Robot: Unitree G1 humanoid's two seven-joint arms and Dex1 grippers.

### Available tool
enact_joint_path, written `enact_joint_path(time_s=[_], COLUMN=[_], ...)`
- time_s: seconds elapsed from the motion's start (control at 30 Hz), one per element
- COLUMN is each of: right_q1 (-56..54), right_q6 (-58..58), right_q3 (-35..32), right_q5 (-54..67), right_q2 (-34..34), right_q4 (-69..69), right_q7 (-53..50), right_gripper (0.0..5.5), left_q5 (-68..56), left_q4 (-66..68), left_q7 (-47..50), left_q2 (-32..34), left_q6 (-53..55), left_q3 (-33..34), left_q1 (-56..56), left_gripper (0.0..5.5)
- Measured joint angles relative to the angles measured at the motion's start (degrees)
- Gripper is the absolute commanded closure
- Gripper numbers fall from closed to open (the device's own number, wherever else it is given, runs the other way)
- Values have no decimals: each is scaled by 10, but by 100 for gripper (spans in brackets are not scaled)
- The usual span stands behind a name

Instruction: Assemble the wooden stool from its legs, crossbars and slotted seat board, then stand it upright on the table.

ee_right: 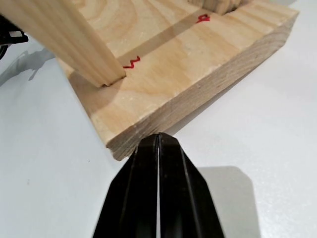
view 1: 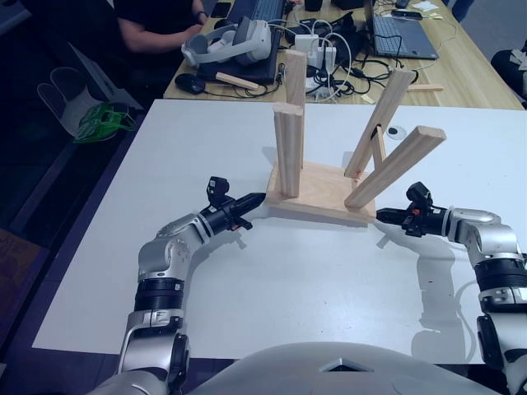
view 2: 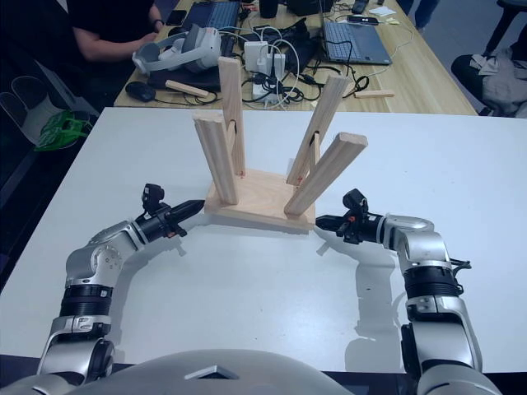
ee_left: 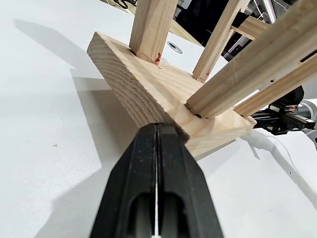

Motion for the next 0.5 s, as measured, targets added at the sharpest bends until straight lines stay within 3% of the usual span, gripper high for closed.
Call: enact_joint_path(time_s=[0.5], right_q1=[14], right_q6=[46], right_q3=[-13], right_q5=[32], right_q2=[-18], right_q4=[-82], right_q7=[3], right_gripper=[550], left_q5=[-17], left_q4=[-17], left_q7=[-4], left_q2=[16], left_q6=[-2], left_q3=[3], left_q1=[6], left_gripper=[549])
